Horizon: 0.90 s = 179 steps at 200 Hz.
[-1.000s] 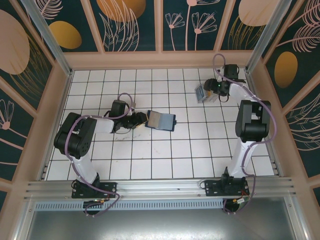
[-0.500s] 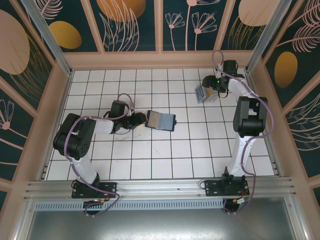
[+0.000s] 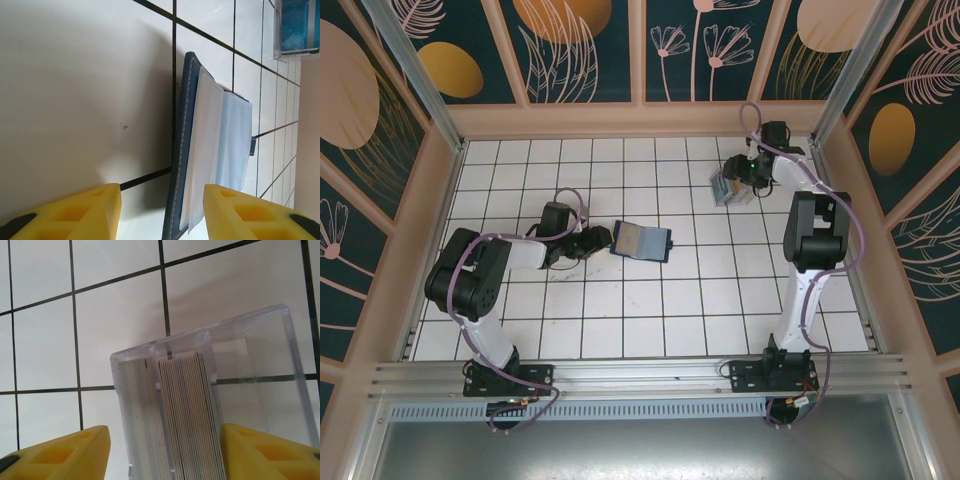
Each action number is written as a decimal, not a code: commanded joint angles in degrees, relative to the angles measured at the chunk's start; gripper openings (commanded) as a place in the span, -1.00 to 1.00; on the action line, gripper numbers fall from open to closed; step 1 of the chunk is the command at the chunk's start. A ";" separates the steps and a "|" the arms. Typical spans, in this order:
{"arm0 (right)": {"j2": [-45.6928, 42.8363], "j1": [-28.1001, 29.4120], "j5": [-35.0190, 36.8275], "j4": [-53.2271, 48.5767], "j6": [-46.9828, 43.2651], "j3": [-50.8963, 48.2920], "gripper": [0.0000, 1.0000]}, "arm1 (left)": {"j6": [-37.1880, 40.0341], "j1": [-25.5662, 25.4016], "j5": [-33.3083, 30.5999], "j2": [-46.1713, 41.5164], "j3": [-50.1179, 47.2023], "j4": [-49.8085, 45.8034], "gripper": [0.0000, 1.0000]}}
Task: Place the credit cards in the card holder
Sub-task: Pick up the credit card from the storage box.
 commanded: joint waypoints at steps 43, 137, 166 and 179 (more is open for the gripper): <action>-0.41 0.21 -3.53 -1.65 -0.88 2.77 -0.11 | 0.79 0.02 -1.12 -0.12 -0.36 -3.09 -0.05; -1.31 -1.09 -3.03 -1.63 -0.79 2.01 -0.68 | 1.26 0.02 -1.54 -0.22 -0.22 -4.08 -0.06; -2.09 -1.10 -2.09 -1.15 -0.79 1.17 -0.84 | 1.22 -0.01 -1.53 -0.28 0.09 -4.26 -0.06; -2.57 -1.10 -1.72 -1.06 -0.71 0.76 -0.90 | 1.15 0.04 -1.79 -0.64 -0.08 -4.20 -0.06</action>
